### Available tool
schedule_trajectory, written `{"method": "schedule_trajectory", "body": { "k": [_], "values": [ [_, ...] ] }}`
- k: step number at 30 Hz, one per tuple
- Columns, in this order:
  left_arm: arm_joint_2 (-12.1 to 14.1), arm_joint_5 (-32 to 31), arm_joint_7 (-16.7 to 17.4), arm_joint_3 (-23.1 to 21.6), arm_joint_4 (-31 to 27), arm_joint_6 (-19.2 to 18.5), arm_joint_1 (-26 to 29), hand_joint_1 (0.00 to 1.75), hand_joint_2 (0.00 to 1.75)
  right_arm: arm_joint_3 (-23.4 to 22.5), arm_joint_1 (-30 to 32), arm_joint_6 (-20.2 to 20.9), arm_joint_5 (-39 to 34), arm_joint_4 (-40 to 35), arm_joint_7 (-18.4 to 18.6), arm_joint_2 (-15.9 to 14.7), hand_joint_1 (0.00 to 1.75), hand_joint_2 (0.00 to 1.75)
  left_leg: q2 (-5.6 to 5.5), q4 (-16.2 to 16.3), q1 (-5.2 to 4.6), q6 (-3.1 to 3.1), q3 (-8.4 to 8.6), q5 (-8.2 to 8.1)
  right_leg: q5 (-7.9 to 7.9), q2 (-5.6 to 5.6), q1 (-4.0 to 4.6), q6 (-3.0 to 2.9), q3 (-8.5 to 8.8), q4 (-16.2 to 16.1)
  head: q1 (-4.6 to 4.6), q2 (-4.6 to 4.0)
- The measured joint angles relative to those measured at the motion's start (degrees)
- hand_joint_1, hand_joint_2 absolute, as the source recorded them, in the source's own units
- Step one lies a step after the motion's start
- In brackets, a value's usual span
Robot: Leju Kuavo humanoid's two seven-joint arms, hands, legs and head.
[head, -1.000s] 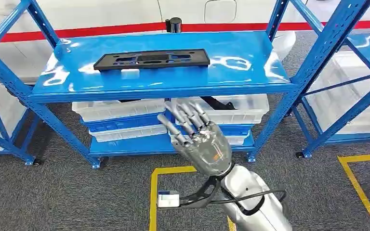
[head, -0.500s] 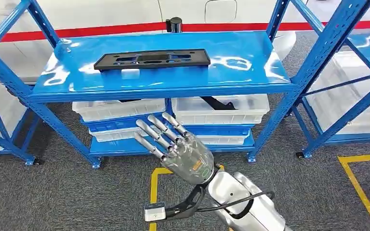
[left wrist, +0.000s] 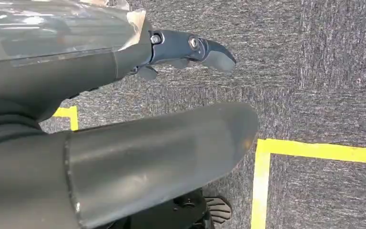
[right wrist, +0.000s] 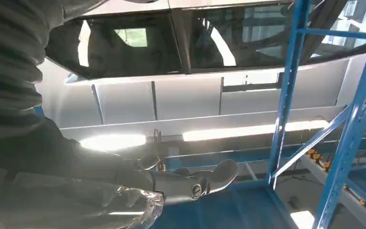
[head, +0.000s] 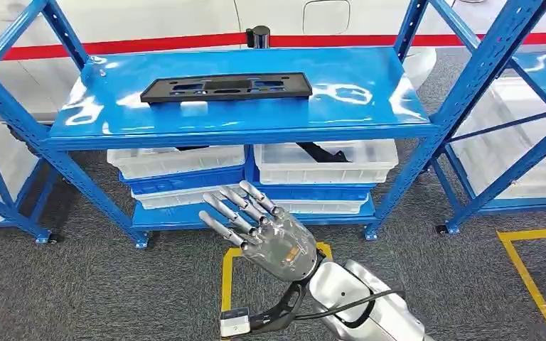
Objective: Take the parts from the cabinet and place them on the table.
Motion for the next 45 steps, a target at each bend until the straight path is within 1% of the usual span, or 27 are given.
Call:
{"method": "schedule_trajectory", "body": {
  "k": [3,4,5,6,8,9,10,11,12,14,15,16,19,21,24,25,26,27,29,31,34,36,40,41,42,44,45],
  "values": [
    [0.1,0.0,0.0,0.0,0.0,0.0,0.0,0.0,0.0,0.2,-0.1,0.0,0.0,0.0,0.0,0.0,0.0,1.75,0.0,0.0,-0.14,0.47,-0.13,-0.02,0.31,0.0,-0.05,0.5,0.15,-0.5,0.0,0.0],
    [0.1,0.0,0.0,0.0,0.0,0.0,-0.1,0.0,0.0,0.2,-0.1,-0.1,0.0,0.0,0.0,0.0,0.0,1.75,0.06,-0.9,0.24,1.03,0.31,0.55,0.2,0.03,0.43,0.79,0.19,-0.5,0.02,0.0],
    [-0.1,0.0,0.0,0.0,0.0,0.0,-0.1,0.0,0.0,0.2,-0.1,-0.1,0.0,0.0,0.0,-0.2,0.0,1.75,0.34,-1.6,0.5,1.24,0.72,0.91,-0.44,-0.13,0.17,0.83,-0.54,0.6,0.09,0.0],
    [-0.1,0.0,0.0,0.0,0.0,0.0,-0.2,0.0,0.0,0.3,-0.2,-0.2,0.0,0.0,0.0,-0.3,0.0,1.75,0.39,-1.7,0.67,1.5,0.79,1.02,-1.95,-0.09,0.38,0.43,-1.9,3.5,0.18,0.0],
    [-0.1,-0.1,0.0,0.0,0.0,0.0,-0.2,0.0,0.0,0.4,0.0,-0.3,0.0,0.2,0.0,-0.6,0.0,1.75,0.4,-1.7,0.71,1.51,0.74,0.93,-5.6,-0.08,0.31,-0.01,-6.75,13.2,0.11,0.0],
    [-0.1,-0.1,0.0,0.0,0.0,0.0,-0.2,0.0,0.0,0.5,0.0,-0.3,0.0,0.3,0.0,-0.7,0.0,1.75,0.4,-1.7,0.71,1.56,0.72,0.83,-6.52,-0.09,0.27,0.15,-8.78,17.1,0.11,0.0],
    [-0.1,-0.1,0.0,0.0,0.0,0.0,-0.1,0.0,0.0,0.6,0.1,-0.3,0.0,0.4,0.0,-0.8,0.0,1.75,0.38,-1.7,0.75,1.48,0.75,0.76,-6.54,-0.09,0.24,0.42,-9.54,18.4,0.13,0.0],
    [-0.1,-0.1,0.0,0.0,0.0,0.0,-0.1,0.0,0.0,0.7,0.1,-0.3,0.0,0.5,0.0,-0.9,0.0,1.75,0.3,-1.7,0.91,1.27,0.93,0.62,-5.44,-0.1,0.05,1.13,-9.19,17.0,0.11,0.0],
    [-0.2,-0.1,0.0,0.0,0.0,0.0,-0.1,0.0,0.0,0.7,0.1,-0.3,0.0,0.5,0.0,-0.9,0.0,1.75,0.23,-1.6,1.16,0.94,1.18,0.41,-3.5,-0.13,-0.14,1.92,-7.29,13.1,0.11,0.0],
    [-0.3,-0.1,0.0,0.0,0.0,0.1,-0.1,0.0,0.0,0.7,0.0,-0.3,-0.1,0.5,0.0,-0.9,0.0,1.75,0.08,-1.3,1.63,-0.13,1.82,-0.32,1.11,-0.5,-0.6,3.38,-1.63,1.5,0.15,0.0],
    [-0.1,-0.1,0.0,0.0,0.0,0.2,-0.2,0.0,0.0,0.7,-0.1,-0.2,-0.2,0.5,0.0,-0.9,0.0,1.75,0.01,-0.9,1.13,-0.81,1.69,-0.78,0.45,-0.4,-0.23,2.84,-0.78,0.3,0.17,0.0],
    [-0.1,-0.1,0.2,0.0,0.0,0.2,-0.2,0.0,0.0,0.7,0.1,-0.2,-0.2,0.5,0.0,-0.8,0.0,1.75,0.07,-0.9,1.14,-1.04,1.63,-0.81,0.55,0.07,-0.2,1.56,-0.87,0.2,-0.06,0.0],
    [-0.3,-0.1,0.5,0.0,0.0,0.5,-0.3,0.0,0.0,0.6,0.1,0.2,-0.2,0.5,-0.1,-0.3,0.0,1.75,0.09,-1.3,1.61,-1.61,1.99,-1.04,0.1,0.31,0.04,0.1,-0.87,0.5,-0.09,0.0],
    [-0.3,0.0,0.5,0.0,0.0,0.6,-0.5,0.0,0.0,0.4,-0.1,0.3,-0.3,0.5,-0.5,-0.1,0.0,1.75,-0.01,1.5,1.9,-1.88,0.85,-2.65,-0.41,0.4,-0.29,-1.09,0.03,0.3,-0.2,0.0],
    [-0.2,0.1,0.8,0.0,0.0,0.6,-0.5,0.0,0.0,0.5,-0.5,0.8,-1.4,0.6,-1.3,0.0,0.0,1.75,-0.15,16.6,1.75,-1.83,-7.83,-7.6,-1.18,0.41,0.42,-2.24,0.77,0.3,-0.33,0.0],
    [-0.1,0.1,1.0,0.0,0.0,0.6,-0.4,0.0,0.0,0.5,-0.6,0.9,-1.5,0.7,-1.5,0.0,0.0,1.75,-0.15,18.8,1.74,-1.66,-9.88,-7.45,-1.41,0.49,0.63,-2.52,1.06,0.3,-0.33,0.0],
    [-0.1,0.1,1.1,0.0,0.0,0.6,-0.4,0.0,0.0,0.5,-0.7,1.0,-1.6,0.8,-1.6,0.1,0.0,1.75,-0.17,18.3,1.71,-1.38,-10.5,-5.95,-1.73,0.64,0.82,-2.71,1.47,0.3,-0.33,0.0],
    [-0.1,0.1,1.1,0.0,0.0,0.6,-0.4,0.0,0.0,0.5,-0.8,1.1,-1.6,0.9,-1.6,0.2,0.0,1.75,-0.17,15.2,1.62,-0.98,-9.77,-3.03,-2.15,0.83,0.93,-2.66,2.08,0.3,-0.33,0.0],
    [0.1,0.1,1.0,0.0,0.0,0.6,-0.4,0.0,0.0,0.5,-1.2,1.1,-1.7,0.9,-1.7,0.3,0.0,1.75,-0.42,4.5,1.16,0.17,-5.62,3.79,-3.21,1.06,1.08,-2.4,3.59,0.3,-0.33,0.0],
    [0.2,0.1,1.1,0.0,0.0,0.6,-0.5,0.0,0.0,0.6,-1.5,1.2,-1.8,0.9,-1.7,0.5,0.0,1.75,-0.62,2.0,0.5,0.7,-3.49,2.48,-3.86,1.16,1.64,-1.7,3.68,0.0,-0.26,0.0],
    [0.4,0.1,1.1,0.0,0.1,0.6,-0.7,0.0,0.0,0.6,-1.7,1.2,-1.9,0.9,-1.9,0.6,0.0,1.75,-0.48,0.6,0.05,1.04,-2.98,1.56,-3.2,0.88,1.23,-0.35,4.18,0.1,-0.46,0.0],
    [0.4,0.1,1.1,0.0,0.0,0.7,-0.7,0.0,0.0,0.6,-2.0,1.2,-2.0,0.9,-1.9,0.6,0.0,1.75,-0.69,-0.6,0.51,1.32,-1.18,1.71,-4.16,0.45,1.13,-0.32,3.27,2.2,-0.31,0.0],
    [0.4,-0.2,1.1,0.0,0.1,0.7,-0.7,0.0,0.0,0.7,-1.3,1.1,-2.1,1.0,-1.5,0.3,0.0,1.75,-0.7,-0.6,0.45,1.81,-0.21,0.41,-8.27,0.43,1.04,-0.3,-7.62,17.5,-0.24,0.0],
    [0.4,-0.2,1.1,0.0,0.1,0.7,-0.6,0.0,0.0,0.7,-0.9,1.0,-2.1,1.0,-1.3,0.3,0.0,1.75,-0.74,-0.6,0.46,1.75,0.36,-0.01,-7.58,0.42,0.98,0.17,-8.62,17.5,-0.24,0.0],
    [0.4,-0.3,1.1,0.0,0.1,0.7,-0.5,0.0,0.0,0.7,-0.6,0.8,-1.9,1.0,-0.9,0.2,0.0,1.75,-0.81,-0.6,0.5,1.61,1.12,-0.59,-5.58,0.39,0.84,0.9,-8.27,14.8,-0.22,0.0],
    [0.3,-0.4,1.1,0.0,0.1,0.6,-0.4,0.0,0.0,0.7,-0.3,0.7,-1.4,1.0,-0.5,0.2,0.0,1.75,-0.83,-0.6,0.67,1.13,2.95,-1.85,0.54,0.09,0.52,2.57,-4.97,4.6,-0.22,0.0],
    [0.3,-0.5,1.1,0.0,0.1,0.5,-0.4,0.0,0.0,0.7,-0.1,0.7,-1.4,1.0,-0.4,0.1,0.0,1.75,-0.77,-0.7,0.64,0.76,3.25,-2.5,3.17,-0.39,0.45,2.81,-3.91,0.9,-0.2,0.0]
  ]
}}
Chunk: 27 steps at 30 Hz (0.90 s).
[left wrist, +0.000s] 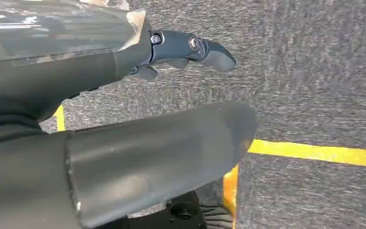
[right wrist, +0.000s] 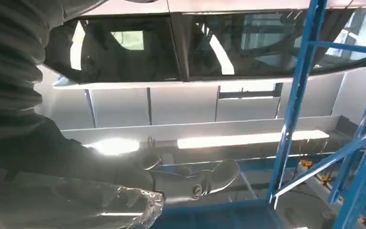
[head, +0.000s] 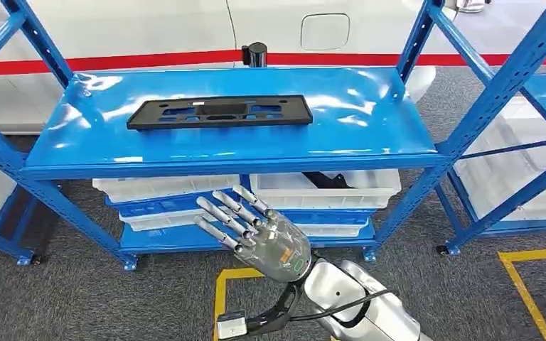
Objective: Take the parts from the cabinet and place them on the table.
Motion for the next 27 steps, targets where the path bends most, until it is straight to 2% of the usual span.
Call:
{"method": "schedule_trajectory", "body": {
  "k": [1,2,3,4,5,7,8,9,10,11,12,13,15,16,17,18,19,20,21,22,23,25,26,27],
  "values": [
    [0.1,-0.1,0.0,0.0,0.0,0.0,-0.1,0.0,0.0,0.0,0.2,0.0,0.0,0.0,0.1,0.0,0.0,1.75,0.0,0.0,-0.08,-0.39,0.74,-0.39,-1.95,-0.27,0.42,-1.53,-0.48,0.2,-0.09,0.0],
    [0.1,-0.5,0.1,0.0,0.0,-0.2,-0.1,0.0,0.0,0.0,0.3,-0.1,0.1,0.0,0.2,-0.1,0.0,1.75,0.07,-0.1,-0.29,-0.95,0.57,-0.8,-1.83,-0.53,0.81,-2.96,0.58,0.4,0.04,0.02],
    [0.1,-0.7,0.4,0.0,0.0,-0.2,-0.1,0.0,0.0,-0.3,0.8,-0.2,0.1,-0.1,0.3,-0.1,0.0,1.75,0.22,0.1,-0.28,-1.33,1.2,-1.05,-1.27,-0.34,0.77,-3.61,0.3,0.3,-0.2,0.0],
    [0.1,-0.9,0.7,0.0,0.0,-0.3,-0.2,0.0,0.0,-0.5,1.0,-0.3,0.2,-0.2,0.4,-0.1,0.0,1.75,0.3,0.0,-0.22,-1.39,1.48,-1.06,-1.49,-0.28,0.79,-4.05,0.55,0.3,-0.15,0.0],
    [0.1,-0.9,1.1,0.0,0.0,-0.2,-0.4,0.0,0.0,-0.6,1.1,-0.4,0.3,-0.4,0.4,0.0,0.0,1.75,0.36,0.7,-0.14,-1.57,1.31,-0.98,-1.6,0.0,0.32,-4.26,1.22,0.1,-0.18,0.02],
    [-0.2,-0.9,1.2,0.0,0.0,-0.1,-0.7,0.0,0.0,-0.6,1.0,-0.7,0.3,-0.8,0.0,0.6,0.0,1.75,0.27,6.9,0.08,-1.86,-2.47,-0.65,-2.27,0.07,0.15,-5.18,2.13,0.0,-0.26,0.0],
    [-0.2,-0.9,1.2,0.0,0.0,0.1,-0.7,0.0,0.0,-0.5,0.9,-0.7,0.2,-0.8,-0.4,1.0,0.0,1.75,0.27,11.2,0.14,-2.17,-5.37,-1.65,-2.67,0.12,0.17,-5.69,2.53,0.0,-0.22,0.0],
    [-0.2,-0.9,1.2,0.0,0.0,0.2,-0.6,0.0,0.0,-0.5,0.8,-0.7,0.0,-0.7,-0.8,1.4,0.0,1.75,0.23,15.2,0.14,-2.44,-8.39,-3.83,-3.15,0.21,0.3,-6.1,2.94,0.0,-0.24,0.0],
    [-0.2,-0.9,1.2,0.0,0.0,0.2,-0.5,0.0,0.0,-0.4,0.7,-0.7,-0.2,-0.7,-1.0,1.6,0.0,1.75,0.23,17.8,0.15,-2.61,-10.92,-5.72,-3.6,0.35,0.43,-6.18,3.4,0.0,-0.26,0.0],
    [-0.2,-0.9,1.2,0.0,0.0,0.2,-0.5,0.0,0.0,-0.4,0.6,-0.7,-0.4,-0.6,-1.2,1.9,0.0,1.75,0.24,18.4,0.16,-2.6,-12.42,-6.09,-3.97,0.48,0.47,-6.23,3.91,0.0,-0.22,0.0],
    [-0.3,-0.9,1.2,0.0,0.0,0.2,-0.5,0.0,0.0,-0.3,0.4,-0.7,-0.6,-0.6,-1.4,2.2,0.0,1.75,0.24,16.9,0.15,-2.48,-12.8,-4.71,-4.5,0.62,0.53,-6.13,4.56,0.0,-0.26,0.0],
    [-0.3,-0.9,1.2,0.0,0.0,0.2,-0.5,0.0,0.0,-0.2,0.1,-0.6,-0.8,-0.5,-1.6,2.5,0.0,1.75,0.24,13.2,0.15,-2.24,-11.98,-1.56,-5.06,0.72,0.6,-6.03,5.37,0.0,-0.24,0.0],
    [-0.2,-0.9,1.2,0.0,0.0,0.3,-0.5,0.0,0.0,0.0,-0.5,-0.6,-1.2,-0.4,-1.7,3.2,0.0,1.75,0.27,3.8,0.05,-1.4,-8.93,6.0,-6.17,0.8,0.63,-5.74,6.78,-0.1,-0.22,0.0],
    [-0.2,-0.9,1.2,0.0,0.1,0.3,-0.5,0.0,0.0,0.1,-0.7,-0.6,-1.2,-0.3,-1.8,3.4,0.0,1.75,0.28,2.8,-0.31,-1.08,-8.73,5.79,-6.55,0.85,0.78,-5.46,7.19,-0.2,-0.13,0.0],
    [-0.2,-0.9,1.3,0.0,0.1,0.3,-0.6,0.0,0.0,0.3,-1.1,-0.6,-1.3,0.0,-1.9,3.7,0.0,1.75,0.25,2.6,-0.65,-0.91,-8.69,3.39,-6.78,1.03,0.87,-5.1,7.15,-0.3,-0.24,0.0],
    [-0.3,-0.8,1.3,0.0,0.1,0.3,-0.5,0.0,0.0,0.4,-1.3,-0.6,-1.3,0.1,-1.9,3.9,0.0,1.75,0.09,2.4,-0.93,-0.42,-8.07,4.57,-7.08,0.95,0.88,-4.62,7.11,-0.5,-0.26,0.0],
    [-0.2,-0.8,1.4,0.0,0.1,0.4,-0.4,0.0,0.0,0.6,-1.4,-0.7,-1.4,0.3,-1.9,4.2,0.0,1.75,0.01,2.0,-0.98,0.04,-8.01,4.97,-6.64,0.84,0.93,-4.05,7.57,0.4,-0.29,0.0],
    [-0.2,-0.7,1.4,0.0,0.1,0.4,-0.4,0.0,0.0,0.7,-1.6,-0.7,-1.7,0.4,-1.9,4.3,0.0,1.75,0.14,1.8,-0.95,0.27,-7.28,4.78,-6.73,0.85,1.04,-3.84,8.05,0.1,-0.22,0.0],
    [-0.3,-0.7,1.4,0.0,0.1,0.4,-0.5,0.0,0.0,0.8,-1.8,-0.7,-1.7,0.5,-1.9,4.4,0.0,1.75,0.03,1.4,-0.4,0.48,-6.35,4.89,-7.49,0.78,0.89,-3.68,7.36,0.8,-0.29,0.02],
    [-0.3,-0.7,1.4,0.0,0.1,0.4,-0.6,0.0,0.0,1.0,-2.2,-0.7,-1.7,0.6,-2.0,4.4,0.0,1.75,0.02,1.3,-0.43,0.71,-5.79,4.72,-7.67,0.72,0.91,-3.52,6.54,3.0,-0.07,0.0],
    [-0.2,-0.7,1.4,0.1,0.1,0.4,-0.6,0.0,0.0,1.1,-2.5,-0.7,-2.0,0.8,-2.0,4.5,0.0,1.75,0.01,1.3,-0.42,1.02,-5.61,4.45,-8.34,0.73,0.85,-3.58,4.16,6.9,-0.02,0.0],
    [-0.3,-0.7,1.3,0.2,0.1,0.4,-0.6,0.0,0.0,1.4,-2.6,-0.7,-3.2,1.5,-2.4,4.7,0.0,1.75,-0.03,1.3,-0.44,1.1,-5.18,3.74,-10.95,0.73,0.77,-3.81,-1.48,14.5,-0.04,0.0],
    [-0.3,-0.7,1.3,0.2,0.1,0.4,-0.5,0.0,0.0,1.6,-2.6,-0.7,-3.5,1.8,-2.7,4.8,0.0,1.75,-0.1,1.3,-0.44,1.09,-4.81,3.33,-11.8,0.72,0.76,-3.8,-3.63,16.4,-0.04,0.0],
    [-0.4,-0.8,1.3,0.2,0.1,0.4,-0.5,0.0,0.0,1.9,-2.6,-0.7,-3.9,2.1,-2.9,4.8,0.0,1.75,-0.25,1.3,-0.43,1.04,-4.32,2.9,-11.31,0.71,0.71,-3.58,-4.46,15.8,-0.04,0.0]
  ]
}}
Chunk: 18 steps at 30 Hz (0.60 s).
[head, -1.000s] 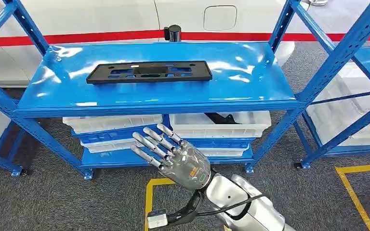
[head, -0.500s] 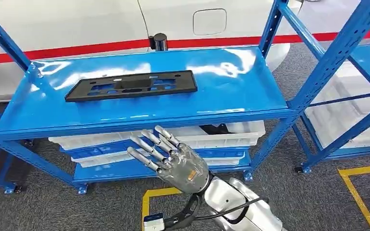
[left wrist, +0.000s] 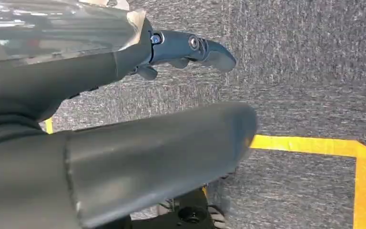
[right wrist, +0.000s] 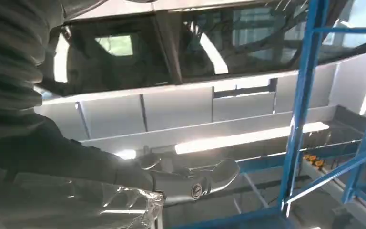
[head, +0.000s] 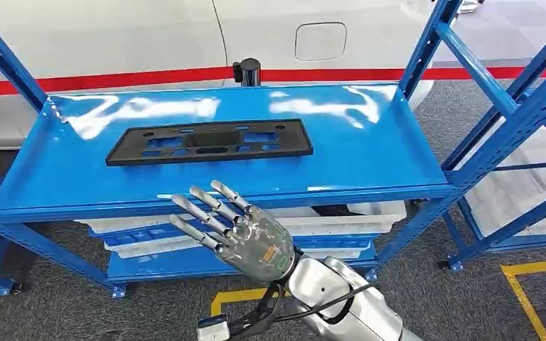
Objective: Take the parts from the cabinet and place them on the table.
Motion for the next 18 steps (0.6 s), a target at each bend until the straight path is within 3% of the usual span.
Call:
{"method": "schedule_trajectory", "body": {
  "k": [1,3,4,5,6,7,8,9,10,12,15,16,17,18],
  "values": [
    [0.0,0.0,0.0,0.0,0.0,0.0,0.0,0.0,0.0,0.2,0.0,0.0,-0.3,0.2,0.0,0.0,0.0,1.75,-0.11,0.0,0.02,-0.1,0.61,-0.48,1.67,-0.01,-0.07,0.49,0.32,-2.7,0.02,0.0],
    [-0.1,-0.3,-0.1,0.0,0.0,0.0,0.0,0.0,0.0,0.6,-0.2,0.0,-1.0,0.5,-0.1,0.2,0.0,1.75,-0.27,0.0,0.05,-0.51,2.25,-1.63,7.83,-0.15,-0.14,2.14,3.22,-12.1,0.02,0.0],
    [-0.1,-0.3,-0.1,0.0,0.0,0.0,0.0,0.0,0.0,0.9,-0.2,0.0,-1.2,0.6,-0.2,0.3,0.0,1.75,-0.26,-0.1,0.02,-0.84,2.23,-2.22,10.66,-0.43,-0.11,2.12,4.08,-14.7,0.04,0.0],
    [-0.1,-0.4,-0.1,0.0,0.0,0.0,-0.1,0.0,0.0,1.1,-0.3,0.2,-1.4,0.9,-0.2,0.4,0.0,1.75,-0.4,0.0,-0.13,-1.28,3.15,-2.64,8.47,-0.74,0.17,0.26,3.9,-15.0,-0.09,0.0],
    [-0.1,-0.4,-0.1,0.0,0.0,0.0,-0.1,0.0,0.0,1.2,-0.4,0.2,-1.4,0.9,-0.3,0.5,0.0,1.75,-0.33,-0.3,-0.15,-1.75,2.99,-2.95,9.14,-0.66,0.68,-0.39,4.72,-14.8,-0.04,0.0],
    [-0.1,-0.4,-0.1,0.0,0.0,0.0,-0.1,0.0,0.0,1.3,-0.3,0.2,-1.4,0.9,-0.3,0.5,0.0,1.75,-0.24,0.2,-0.13,-2.1,3.55,-2.94,9.35,-0.47,0.48,-1.16,4.69,-15.0,-0.09,0.0],
    [-0.1,-0.4,-0.1,0.0,0.0,0.0,0.0,0.0,0.0,1.4,-0.4,0.2,-1.4,1.0,-0.4,0.7,0.0,1.75,-0.17,0.1,-0.1,-2.18,3.92,-2.96,9.13,-0.38,0.44,-1.55,5.22,-15.0,-0.04,0.0],
    [0.0,-0.5,-0.1,0.0,0.0,0.0,-0.1,0.0,0.0,1.4,-0.4,0.2,-1.5,1.0,-0.4,1.0,0.0,1.75,-0.08,0.6,-0.03,-2.45,3.91,-3.34,9.1,-0.27,-0.11,-1.88,6.14,-15.3,-0.09,0.0],
    [-0.2,-0.6,-0.1,0.0,0.0,0.0,-0.1,0.0,0.0,1.5,-0.6,0.2,-1.8,1.0,-0.7,1.2,0.0,1.75,0.07,2.2,0.05,-2.64,3.28,-3.54,8.76,-0.33,-0.1,-2.37,6.85,-15.4,-0.07,0.0],
    [-0.3,-0.8,0.0,0.0,0.0,0.0,-0.3,0.0,0.0,1.8,-0.8,0.5,-2.4,1.2,-1.1,1.7,0.0,1.75,0.24,10.5,0.16,-3.2,-1.84,-5.86,8.26,-0.36,-0.06,-3.09,7.53,-15.4,-0.31,0.0],
    [-0.3,-0.9,0.4,0.0,0.0,0.3,-0.1,0.0,0.0,2.4,-0.7,1.0,-3.0,1.4,-1.5,1.9,0.0,1.75,0.24,17.2,0.17,-3.55,-7.22,-9.26,7.76,-0.24,0.16,-3.4,7.88,-15.4,-0.33,0.0],
    [-0.3,-1.0,0.6,0.0,0.0,0.5,-0.1,0.0,0.0,2.7,-0.7,1.4,-3.4,1.5,-1.8,2.0,0.0,1.75,0.25,17.4,0.17,-3.5,-8.51,-8.64,7.52,-0.05,0.25,-3.37,8.12,-15.4,-0.31,0.0],
    [-0.3,-1.1,1.0,0.0,0.0,1.0,-0.1,0.0,0.0,2.9,-0.8,1.7,-4.0,1.7,-1.9,2.1,0.0,1.75,0.27,15.3,0.16,-3.31,-8.56,-6.28,7.17,0.08,0.31,-3.24,8.48,-15.4,-0.33,0.0],
    [-0.3,-1.4,1.4,0.0,0.0,1.5,-0.1,0.0,0.0,3.1,-0.8,2.2,-4.6,1.9,-2.1,2.4,0.0,1.75,0.27,11.3,0.13,-3.0,-7.44,-3.07,6.85,0.18,0.43,-3.25,8.96,-15.4,-0.31,0.0]
  ]
}}
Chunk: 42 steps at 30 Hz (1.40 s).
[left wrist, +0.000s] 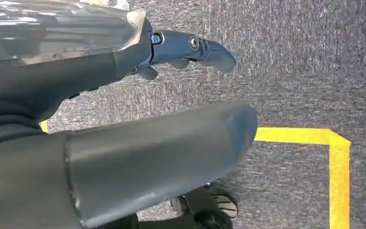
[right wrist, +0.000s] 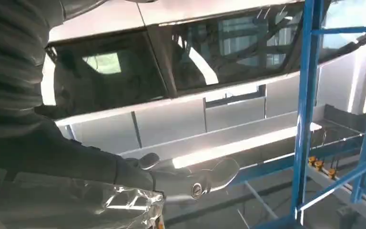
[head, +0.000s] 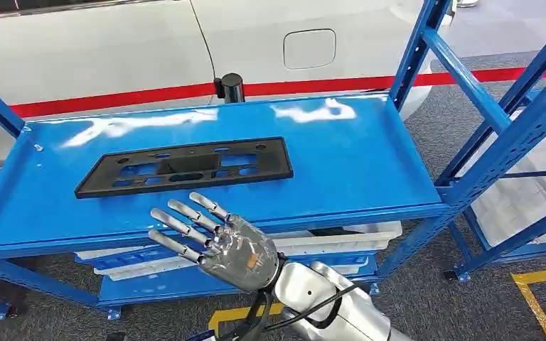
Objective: Take the parts from the cabinet and place them on the table.
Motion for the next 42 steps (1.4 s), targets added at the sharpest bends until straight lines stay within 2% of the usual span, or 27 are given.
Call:
{"method": "schedule_trajectory", "body": {
  "k": [1,2,3,4,5,6,7,15,21,33,37,42],
  "values": [
    [0.0,-0.4,0.6,0.0,0.0,0.4,0.0,0.0,0.0,0.4,-0.2,0.4,-0.6,0.3,-0.2,0.4,0.0,1.75,0.0,-5.6,-0.12,0.57,2.02,3.98,-0.34,0.07,0.11,0.07,0.55,0.0,0.0,0.0],
    [0.0,-0.8,1.0,0.0,0.0,0.7,-0.1,0.0,0.0,0.8,-0.4,0.7,-1.1,0.8,-0.4,0.8,0.0,1.75,0.03,-9.9,-0.39,1.3,3.46,6.46,-0.69,0.1,0.15,0.22,0.89,-0.1,0.0,0.0],
    [0.0,-1.0,1.4,0.0,0.0,0.8,-0.3,0.0,0.0,1.2,-0.5,1.1,-1.8,1.6,-0.5,1.3,0.0,1.75,0.12,-9.9,-0.67,1.46,3.58,4.28,-0.88,0.12,0.54,0.5,1.03,-0.1,0.11,0.0],
    [0.0,-1.4,1.6,-0.1,0.0,0.8,-0.4,0.0,0.0,1.7,-0.7,1.5,-2.2,2.3,-0.6,1.7,0.0,1.75,-0.18,-10.1,-0.88,1.61,3.79,3.76,-1.03,0.16,0.35,0.77,0.82,-0.1,-0.02,0.0],
    [0.0,-1.5,1.8,-0.1,0.0,1.0,-0.4,0.0,0.0,2.0,-0.7,1.7,-2.6,3.0,-0.7,2.0,0.0,1.75,-0.19,-10.4,-1.0,1.95,4.32,5.18,-1.22,0.15,0.42,1.07,0.84,-0.2,0.02,0.0],
    [0.0,-1.7,2.1,-0.1,0.0,1.2,-0.4,0.0,0.0,2.3,-0.7,1.7,-2.8,3.5,-0.8,2.4,0.0,1.75,-0.19,-10.7,-0.85,1.29,4.63,5.8,-1.65,0.05,0.8,0.92,0.61,0.1,0.0,0.0],
    [-0.2,-1.8,2.1,-0.1,0.0,1.2,-0.5,0.0,0.0,2.6,-1.0,1.8,-3.0,4.1,-0.8,2.6,0.0,1.75,-0.17,-10.7,-0.92,0.64,4.66,5.7,-1.56,-0.03,0.57,0.78,1.22,-0.2,0.11,0.0],
    [-0.4,-2.7,3.1,-0.1,0.0,1.8,-1.3,0.0,0.0,5.6,-2.6,3.3,-6.0,10.1,-1.1,5.3,0.0,1.75,-0.25,-10.7,-1.1,1.19,4.62,5.45,-1.56,-0.07,0.54,0.85,1.57,-0.9,0.09,0.0],
    [-0.5,-3.1,3.3,-0.1,0.0,1.9,-1.7,0.0,0.0,6.9,-3.7,3.3,-7.0,13.6,-1.1,7.1,0.0,1.75,-0.27,-10.7,-1.12,1.42,4.68,5.31,-1.53,-0.07,0.4,0.96,1.23,-1.0,0.09,0.0],
    [-0.5,-3.8,3.7,-0.1,0.0,2.0,-2.0,0.0,0.0,8.4,-5.6,1.5,-11.5,20.4,-0.6,9.2,0.0,1.75,-0.25,-10.7,-1.03,1.45,4.69,5.36,-1.5,-0.06,0.57,0.99,1.64,-1.0,0.09,0.0],
    [-0.5,-3.8,3.7,-0.1,0.0,2.4,-2.0,0.0,0.0,8.3,-6.7,0.7,-11.2,24.3,2.7,10.2,0.0,1.75,-0.24,-10.7,-1.01,1.44,4.69,5.35,-1.51,-0.06,0.6,0.98,1.63,-1.0,0.09,0.0],
    [-0.5,-3.8,3.7,-0.1,0.0,2.5,-2.0,0.0,0.0,7.9,-8.0,0.0,-10.7,28.0,4.2,11.1,0.0,1.75,-0.24,-10.7,-1.0,1.44,4.69,5.35,-1.51,-0.07,0.6,0.98,1.65,-1.0,0.09,0.0]
  ]
}}
